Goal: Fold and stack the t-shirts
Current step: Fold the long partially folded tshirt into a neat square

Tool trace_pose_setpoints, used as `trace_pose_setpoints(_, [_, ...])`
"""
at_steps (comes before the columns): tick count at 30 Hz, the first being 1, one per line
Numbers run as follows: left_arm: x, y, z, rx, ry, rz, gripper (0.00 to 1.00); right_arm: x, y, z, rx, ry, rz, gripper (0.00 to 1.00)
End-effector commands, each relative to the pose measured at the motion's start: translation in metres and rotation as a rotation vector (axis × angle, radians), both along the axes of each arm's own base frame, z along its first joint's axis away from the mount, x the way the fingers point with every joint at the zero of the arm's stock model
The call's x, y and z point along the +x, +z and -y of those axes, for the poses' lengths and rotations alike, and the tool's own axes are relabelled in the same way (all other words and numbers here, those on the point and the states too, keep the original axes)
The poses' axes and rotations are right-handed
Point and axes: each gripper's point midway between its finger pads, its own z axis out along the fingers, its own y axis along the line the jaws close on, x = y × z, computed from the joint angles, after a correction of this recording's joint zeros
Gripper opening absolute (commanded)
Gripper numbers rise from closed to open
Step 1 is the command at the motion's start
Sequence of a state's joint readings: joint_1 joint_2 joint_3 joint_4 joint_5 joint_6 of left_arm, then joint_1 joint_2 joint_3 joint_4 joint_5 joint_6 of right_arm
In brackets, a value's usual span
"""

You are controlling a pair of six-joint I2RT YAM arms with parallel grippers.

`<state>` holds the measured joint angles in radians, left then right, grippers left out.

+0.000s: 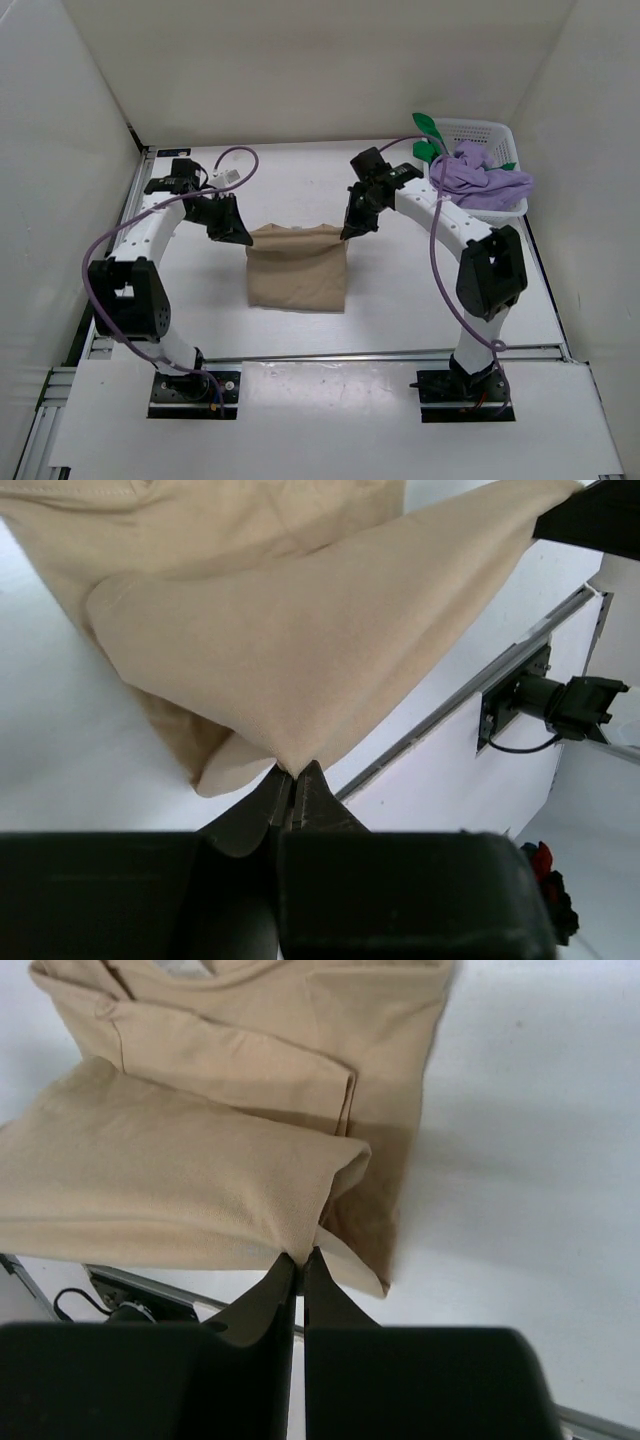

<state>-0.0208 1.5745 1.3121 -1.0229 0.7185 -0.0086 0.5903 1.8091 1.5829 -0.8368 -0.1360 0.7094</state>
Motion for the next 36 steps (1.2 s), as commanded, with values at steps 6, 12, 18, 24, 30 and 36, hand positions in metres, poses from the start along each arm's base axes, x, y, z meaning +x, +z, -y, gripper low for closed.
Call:
trace_pose_setpoints(6, [0.042,-0.011,-0.001,-0.044,0.002,0.031,0.10,0.042,-0.006,0.012,-0.017,-0.042,-0.008,0.00])
trace_pose_setpoints(12, [0.075,-0.033,-0.013,-0.035,0.034,0.004,0.10,0.064,-0.022,0.005,-0.012,-0.059,-0.024,0.02])
trace_pose_setpoints(18, [0.106,-0.061,-0.028,0.003,0.067,-0.033,0.27,0.096,-0.042,0.005,-0.011,-0.130,-0.014,0.57])
trace_pose_setpoints(24, [0.139,-0.042,-0.049,0.058,0.115,0.069,0.98,0.123,-0.011,0.017,-0.050,-0.198,0.146,0.59])
trace_pose_setpoints(30, [0.129,-0.001,-0.040,0.213,0.119,0.276,0.82,0.088,0.017,-0.013,-0.093,-0.071,0.299,0.29])
trace_pose_setpoints(36, [0.083,-0.023,0.028,0.267,-0.053,0.265,0.10,0.082,-0.018,-0.047,-0.034,-0.013,0.188,0.00])
